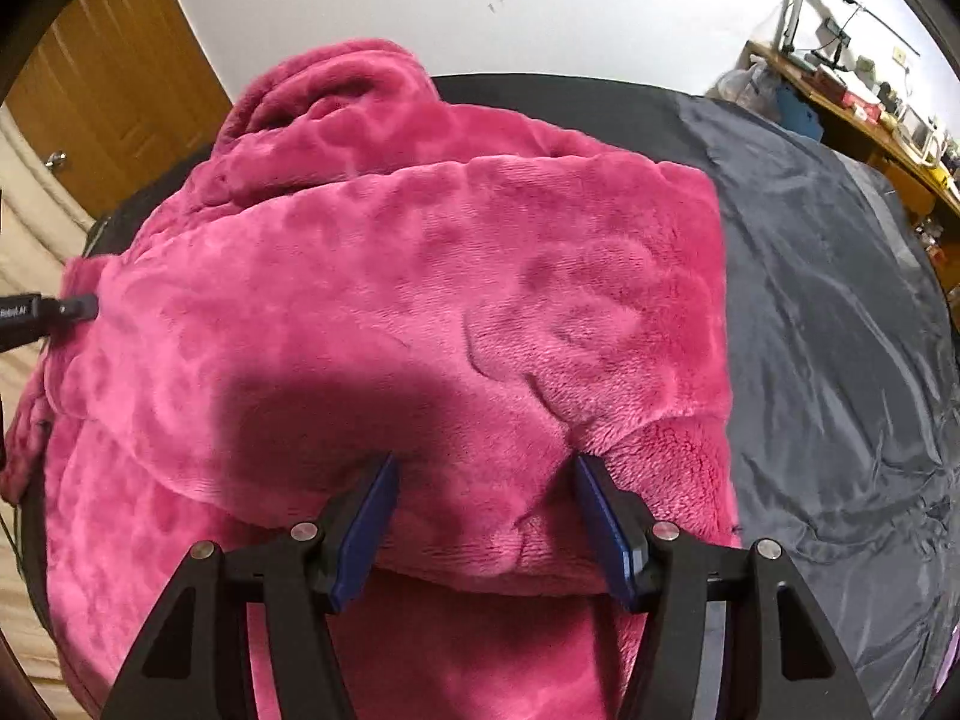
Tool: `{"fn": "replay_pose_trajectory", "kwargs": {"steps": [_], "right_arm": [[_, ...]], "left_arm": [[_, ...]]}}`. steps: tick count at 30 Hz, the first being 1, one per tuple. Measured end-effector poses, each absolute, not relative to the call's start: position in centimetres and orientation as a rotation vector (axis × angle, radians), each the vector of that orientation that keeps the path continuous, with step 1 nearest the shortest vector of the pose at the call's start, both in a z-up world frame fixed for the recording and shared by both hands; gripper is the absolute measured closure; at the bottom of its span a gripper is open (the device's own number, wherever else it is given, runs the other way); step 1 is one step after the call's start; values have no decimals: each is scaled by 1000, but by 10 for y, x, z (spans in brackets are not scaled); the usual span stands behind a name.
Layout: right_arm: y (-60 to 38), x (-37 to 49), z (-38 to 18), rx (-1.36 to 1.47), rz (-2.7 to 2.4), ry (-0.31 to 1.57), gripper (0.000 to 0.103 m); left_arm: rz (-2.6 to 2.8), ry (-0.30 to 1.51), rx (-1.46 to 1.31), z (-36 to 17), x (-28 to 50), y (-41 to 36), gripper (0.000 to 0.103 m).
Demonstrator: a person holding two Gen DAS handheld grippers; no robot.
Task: Fold clothes
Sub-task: 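Open the left gripper and release the sleeve onto the robe, then smooth the folded robe with both open grippers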
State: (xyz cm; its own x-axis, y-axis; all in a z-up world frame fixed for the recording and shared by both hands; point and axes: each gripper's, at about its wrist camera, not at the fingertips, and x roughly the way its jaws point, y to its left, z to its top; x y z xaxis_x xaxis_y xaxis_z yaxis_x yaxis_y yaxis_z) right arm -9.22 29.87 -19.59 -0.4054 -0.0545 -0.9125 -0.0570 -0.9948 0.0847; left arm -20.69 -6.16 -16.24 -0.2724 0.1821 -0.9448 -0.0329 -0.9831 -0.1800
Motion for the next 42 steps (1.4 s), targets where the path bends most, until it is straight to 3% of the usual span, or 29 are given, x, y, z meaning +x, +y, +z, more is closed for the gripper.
{"fn": "replay_pose_trajectory", "kwargs": {"steps": [5,8,14,21,24,30,36,42], "right_arm": [[291,-91,-199,-1690,2604,69,40],[288,-89,-200,-1684,2609,55,39],[289,-85,-201,-1697,2617,43,38],[285,-89,-201,-1715,2608,28,36],[283,-86,-201,-1699,2606,14,35],[276,-78,-199,-1691,2615,12,35],[273,-72,-201,-1658,2631,0,35],[269,-71,-200,-1688,2598,-18,35]], "left_arm": [[2368,-198,-1822,-168,-198,-74,44],[2441,-44,-1901,-175,-193,-77,34],[2503,110,-1927,-177,-185,-72,32],[2522,-9,-1693,-130,-167,-51,32],[2458,49,-1628,-130,-154,-24,32],[2368,144,-1767,-182,-147,-8,32],[2429,197,-1630,-189,-137,-5,24],[2461,226,-1572,-190,-131,-1,22]]}}
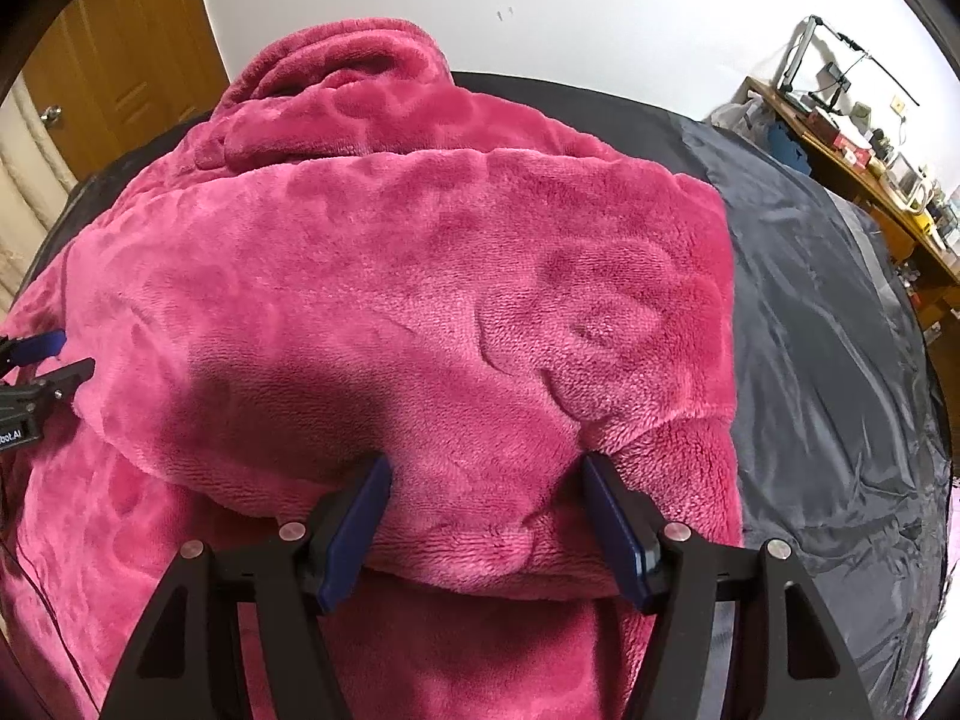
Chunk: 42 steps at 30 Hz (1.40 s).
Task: Fold clothes
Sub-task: 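Smooth the folded robe with both open grippers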
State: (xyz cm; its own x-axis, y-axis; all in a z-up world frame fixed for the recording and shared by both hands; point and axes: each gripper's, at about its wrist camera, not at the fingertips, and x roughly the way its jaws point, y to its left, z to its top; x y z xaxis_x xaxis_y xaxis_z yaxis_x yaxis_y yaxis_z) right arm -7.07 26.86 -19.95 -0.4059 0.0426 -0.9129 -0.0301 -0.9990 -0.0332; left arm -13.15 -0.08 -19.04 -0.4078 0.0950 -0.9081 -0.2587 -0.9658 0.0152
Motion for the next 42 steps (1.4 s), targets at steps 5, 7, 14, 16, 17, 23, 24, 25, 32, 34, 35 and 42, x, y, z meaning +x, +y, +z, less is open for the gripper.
{"fn": "replay_pose_trajectory", "kwargs": {"steps": [5,7,14,16,17,23,24,25,32,34,35,42], "right_arm": [[260,-60,-183,-1716,2545,18,34],[252,-48,-175,-1709,2554,38,34],[207,10,-186,-1891,2547,104,34],[196,27,-195,-1933,2534,83,34],[192,35,-198,-1943,2528,64,32],[180,68,-192,-1915,2551,22,32],[179,75,-189,-1903,2559,34,32],[179,83,-186,-1895,2566,41,32],[169,140,-194,-1940,2550,6,32],[162,155,-197,-1927,2563,-79,29],[156,162,-199,-1914,2578,-142,24],[149,180,-198,-1826,2634,-210,18]], "left_arm": [[2436,201,-1573,-188,-134,-4,22],[2433,202,-1573,-188,-134,-3,22],[2453,192,-1605,-177,-127,-1,22],[2464,188,-1595,-172,-117,-1,22],[2471,189,-1590,-170,-112,-1,22],[2472,141,-1619,-162,-74,3,22],[2462,121,-1625,-162,-66,4,22],[2451,100,-1631,-161,-57,6,22],[2424,114,-1622,-164,-3,16,22],[2419,111,-1642,-165,18,17,22],[2417,107,-1654,-165,29,16,22],[2454,145,-1704,-168,79,-16,22]]}}
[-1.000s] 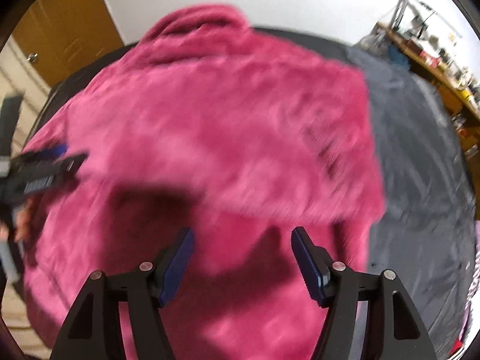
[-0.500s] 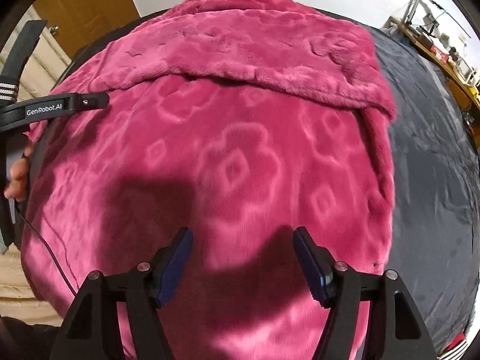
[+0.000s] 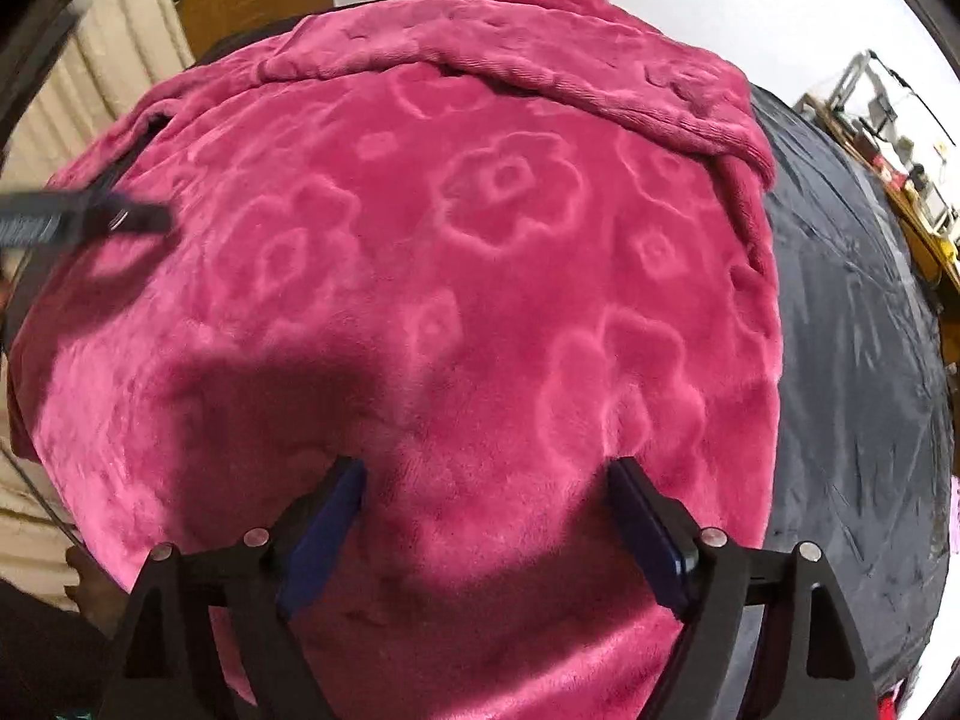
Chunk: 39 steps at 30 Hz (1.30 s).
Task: Fold clothes
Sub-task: 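Smooth the folded robe with both open grippers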
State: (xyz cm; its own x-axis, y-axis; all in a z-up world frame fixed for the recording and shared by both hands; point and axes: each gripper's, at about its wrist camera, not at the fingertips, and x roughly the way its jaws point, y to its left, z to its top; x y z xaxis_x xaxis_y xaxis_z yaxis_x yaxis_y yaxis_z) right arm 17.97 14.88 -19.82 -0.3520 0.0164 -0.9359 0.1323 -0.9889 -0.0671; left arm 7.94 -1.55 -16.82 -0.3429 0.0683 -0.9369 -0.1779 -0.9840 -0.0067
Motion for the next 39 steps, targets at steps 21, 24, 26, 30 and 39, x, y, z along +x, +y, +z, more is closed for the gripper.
{"fn": "replay_pose_trajectory", "kwargs": {"steps": [21,24,26,30,39], "right_arm": [[132,208,-203,1788,-2528,179,2],[136,208,-202,1806,-2516,173,2],[136,208,-202,1810,-2505,169,2],[129,203,-201,1802,-2488,166,1],[110,192,-192,1863,-2480,132,1]], "left_arm": [[2393,230,-1736,-196,140,-69,21],[2367,277,-1712,-196,153,-64,21],[2371,298,-1694,-196,162,-63,20],[2377,280,-1676,-197,178,-67,20],[2421,52,-1695,-177,165,-98,19]]}}
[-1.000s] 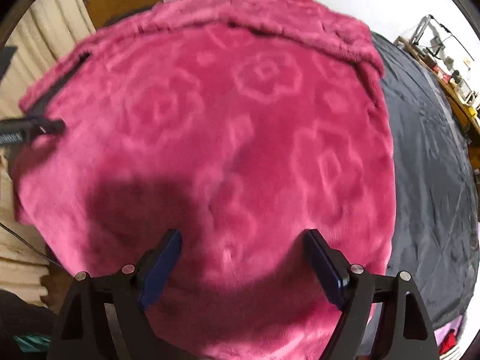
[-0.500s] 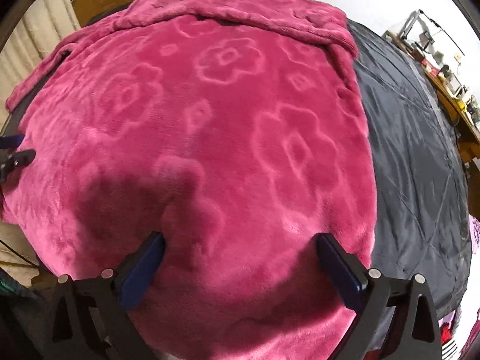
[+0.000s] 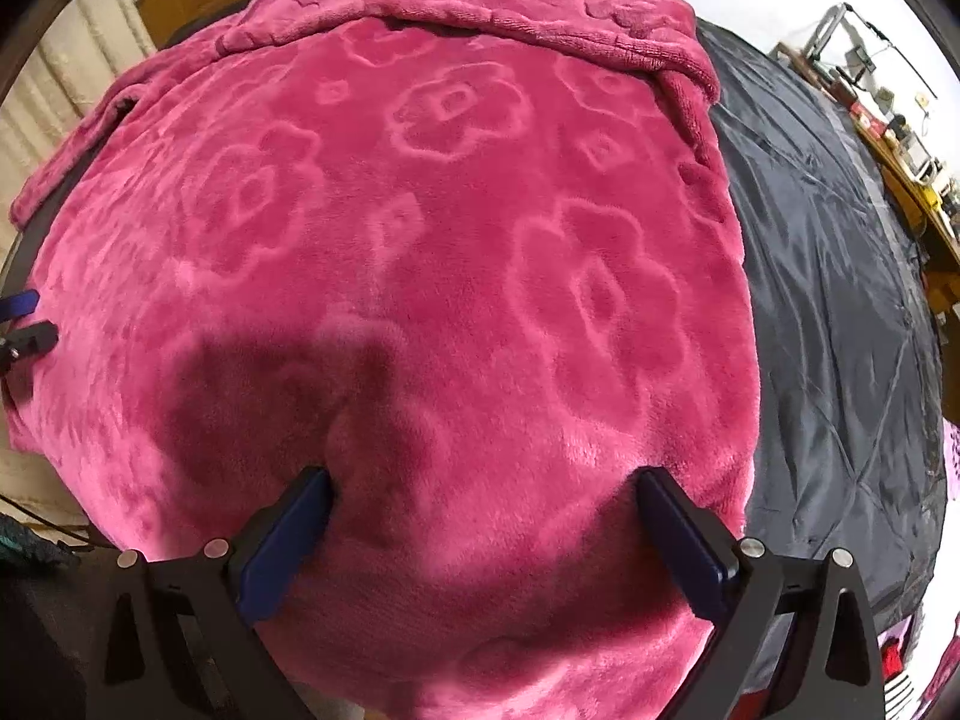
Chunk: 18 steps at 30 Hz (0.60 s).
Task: Fold clothes
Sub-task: 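Smooth the folded robe with both open grippers, then grasp the opposite robe edge with the left gripper and lift it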
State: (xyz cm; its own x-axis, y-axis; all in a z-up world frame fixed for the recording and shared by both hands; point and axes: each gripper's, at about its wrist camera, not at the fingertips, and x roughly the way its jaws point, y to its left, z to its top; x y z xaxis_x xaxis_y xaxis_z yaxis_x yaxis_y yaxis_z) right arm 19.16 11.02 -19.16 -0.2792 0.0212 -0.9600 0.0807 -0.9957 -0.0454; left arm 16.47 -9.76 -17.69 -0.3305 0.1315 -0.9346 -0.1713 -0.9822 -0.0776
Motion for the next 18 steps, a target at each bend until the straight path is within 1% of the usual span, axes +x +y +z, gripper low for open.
{"fn": "replay_pose_trajectory", "kwargs": {"steps": [5,8,10,12,14,16,18], "right_arm": [[82,169,-168,1780,-2524,25,1],[79,135,-161,1736,-2520,-9,1],[87,110,-161,1718,-2502,-10,1],[101,122,-179,1717,-2478,8,1],[93,128,-193,1728,-2449,16,1],[83,130,-196,1745,-2420,27,1],[78,130,-198,1760,-2402,35,1]], "left_arm": [[2550,-141,-1676,-155,146,-142,19],[2602,-317,-1686,-149,127,-177,19],[2633,-456,-1697,-149,115,-205,19],[2666,-602,-1705,-151,102,-235,19],[2683,-793,-1705,-155,91,-272,19],[2694,-995,-1697,-159,85,-310,19],[2696,-1139,-1685,-162,82,-338,19]]}}
